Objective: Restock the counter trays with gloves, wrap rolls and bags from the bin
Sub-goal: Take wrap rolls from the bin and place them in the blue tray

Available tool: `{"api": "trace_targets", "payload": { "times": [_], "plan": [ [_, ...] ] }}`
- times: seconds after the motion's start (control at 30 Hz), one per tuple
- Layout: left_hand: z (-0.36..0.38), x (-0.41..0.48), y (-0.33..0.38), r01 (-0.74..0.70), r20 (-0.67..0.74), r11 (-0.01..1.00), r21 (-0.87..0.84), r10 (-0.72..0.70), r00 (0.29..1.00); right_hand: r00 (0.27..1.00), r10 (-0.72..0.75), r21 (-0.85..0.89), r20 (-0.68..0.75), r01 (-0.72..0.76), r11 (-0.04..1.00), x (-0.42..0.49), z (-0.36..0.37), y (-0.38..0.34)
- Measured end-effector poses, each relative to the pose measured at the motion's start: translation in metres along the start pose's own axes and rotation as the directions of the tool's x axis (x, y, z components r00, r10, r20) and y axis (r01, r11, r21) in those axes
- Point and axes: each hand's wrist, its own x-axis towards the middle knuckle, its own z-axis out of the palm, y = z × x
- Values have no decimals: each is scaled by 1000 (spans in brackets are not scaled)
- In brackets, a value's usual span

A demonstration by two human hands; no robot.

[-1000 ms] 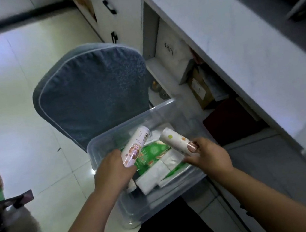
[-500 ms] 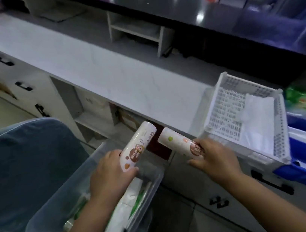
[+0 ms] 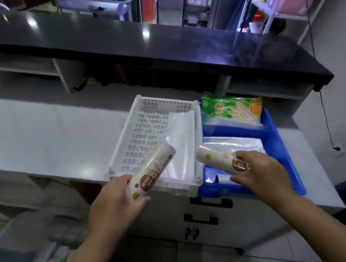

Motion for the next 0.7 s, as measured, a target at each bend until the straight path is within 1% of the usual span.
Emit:
{"api": "trace_targets", "payload": {
  "times": [0.07, 0.17, 0.33, 0.4, 0.5, 0.6, 0.7],
  "plan": [
    [14, 4, 15, 1, -16, 1000, 7, -1, 1000, 1000, 6, -39, 30, -5, 999, 9, -2, 36],
    [33, 9, 36, 3, -45, 1000, 0, -3, 999, 992, -13, -72, 127, 22, 997, 22, 0, 80],
    [58, 11, 65, 32, -77, 999, 6, -32, 997, 940, -174, -76, 295, 205, 976, 36, 16, 115],
    [65, 9, 72, 35, -75, 999, 33, -33, 997, 923, -229, -73, 310, 264, 962, 40, 23, 122],
    [69, 8, 79, 57, -72, 997, 59, -53, 996, 917, -248, -71, 312, 283, 956, 45, 31, 129],
    [71, 8, 83, 63, -70, 995, 74, -58, 996, 910, -245, -55, 335, 278, 959, 44, 37, 133],
    [71, 11, 85, 59, -39, 995, 85, -56, 998, 909, -239, 12, 341, 250, 968, 39, 41, 133]
  ]
}}
